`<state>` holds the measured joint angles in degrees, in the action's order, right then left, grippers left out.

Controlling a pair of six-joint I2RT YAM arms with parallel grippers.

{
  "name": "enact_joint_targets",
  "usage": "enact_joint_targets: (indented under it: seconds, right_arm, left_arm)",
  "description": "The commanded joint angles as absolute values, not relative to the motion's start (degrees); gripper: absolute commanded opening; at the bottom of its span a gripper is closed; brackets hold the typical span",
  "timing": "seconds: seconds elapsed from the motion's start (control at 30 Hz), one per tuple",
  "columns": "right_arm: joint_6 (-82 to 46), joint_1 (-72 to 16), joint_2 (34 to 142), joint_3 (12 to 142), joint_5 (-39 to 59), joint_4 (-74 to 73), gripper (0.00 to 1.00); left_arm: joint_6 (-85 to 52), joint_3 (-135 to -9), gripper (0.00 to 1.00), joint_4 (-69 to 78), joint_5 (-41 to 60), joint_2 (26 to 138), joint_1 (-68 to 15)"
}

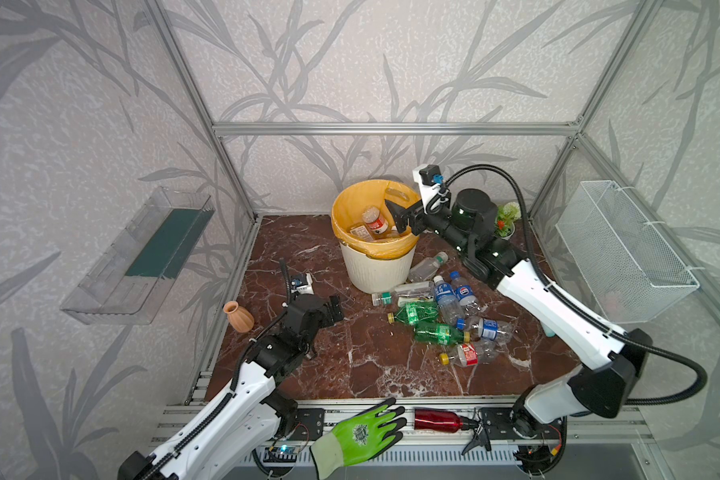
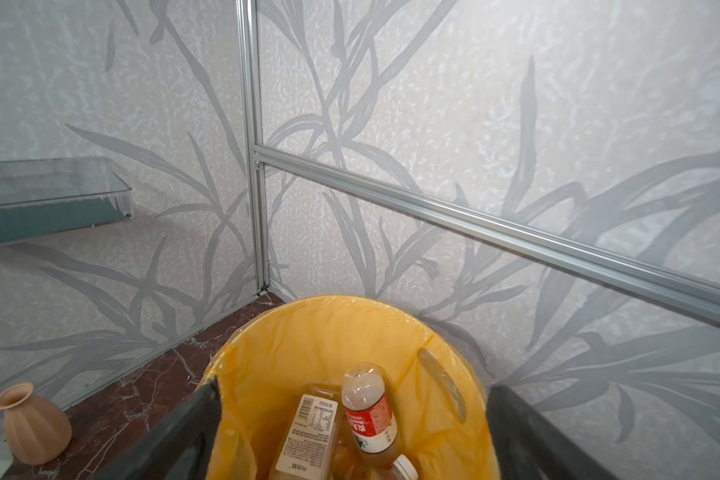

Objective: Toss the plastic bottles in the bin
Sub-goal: 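Lift the square clear bottle over the bin with the right gripper and release, then move the right arm back to rest while the left gripper reaches the pile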

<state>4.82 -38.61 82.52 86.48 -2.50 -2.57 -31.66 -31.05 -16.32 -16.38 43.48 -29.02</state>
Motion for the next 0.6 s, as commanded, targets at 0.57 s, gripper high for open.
enact_joint_targets:
  seconds: [0.57]
  right_arm:
    - [-26.73,-23.77,35.84,28.35,-21.59,14.42,0.99]
  left_arm:
    - [-14.66,-35.63,0.99,-10.32,-22.84,51.96,-52.56]
